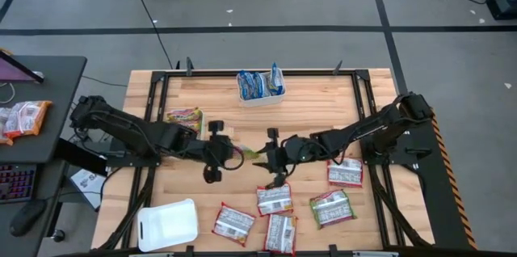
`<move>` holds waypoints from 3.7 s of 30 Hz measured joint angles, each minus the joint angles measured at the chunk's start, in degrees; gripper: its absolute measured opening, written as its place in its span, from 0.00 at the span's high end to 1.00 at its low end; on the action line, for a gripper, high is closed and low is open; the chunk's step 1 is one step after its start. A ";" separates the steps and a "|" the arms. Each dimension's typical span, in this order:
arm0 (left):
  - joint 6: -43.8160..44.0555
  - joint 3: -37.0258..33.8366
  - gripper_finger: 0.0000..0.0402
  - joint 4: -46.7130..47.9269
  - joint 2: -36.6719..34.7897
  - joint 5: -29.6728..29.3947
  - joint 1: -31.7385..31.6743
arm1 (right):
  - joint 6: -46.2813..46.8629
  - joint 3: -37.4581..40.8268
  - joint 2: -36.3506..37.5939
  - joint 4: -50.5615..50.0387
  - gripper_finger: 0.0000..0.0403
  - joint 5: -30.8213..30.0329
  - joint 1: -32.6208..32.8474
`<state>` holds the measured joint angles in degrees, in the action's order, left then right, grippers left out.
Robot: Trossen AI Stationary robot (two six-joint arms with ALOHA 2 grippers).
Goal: Sort Maruchan noodles
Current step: Put the green noodle pack into the middle white bin
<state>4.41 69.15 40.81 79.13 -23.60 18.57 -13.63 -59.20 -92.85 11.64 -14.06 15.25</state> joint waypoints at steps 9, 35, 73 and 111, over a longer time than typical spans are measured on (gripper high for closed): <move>22.54 6.17 0.68 41.57 -1.85 1.06 3.30 | 6.62 1.16 0.27 -12.13 0.64 -4.49 3.77; 17.58 -28.40 0.68 20.16 -18.68 3.41 -1.38 | 15.61 7.93 0.16 0.38 0.64 -2.26 2.13; 35.19 -28.22 0.60 9.98 -3.06 4.29 -16.79 | 6.95 -16.75 -27.26 3.55 0.62 -3.73 -6.85; 35.02 -24.46 0.40 37.99 -7.45 -5.24 -20.39 | 13.92 -26.03 -33.58 -2.69 0.44 -1.44 1.10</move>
<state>39.43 44.69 78.81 71.68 -28.84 -1.83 0.29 -85.23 -126.43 8.95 -15.50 16.36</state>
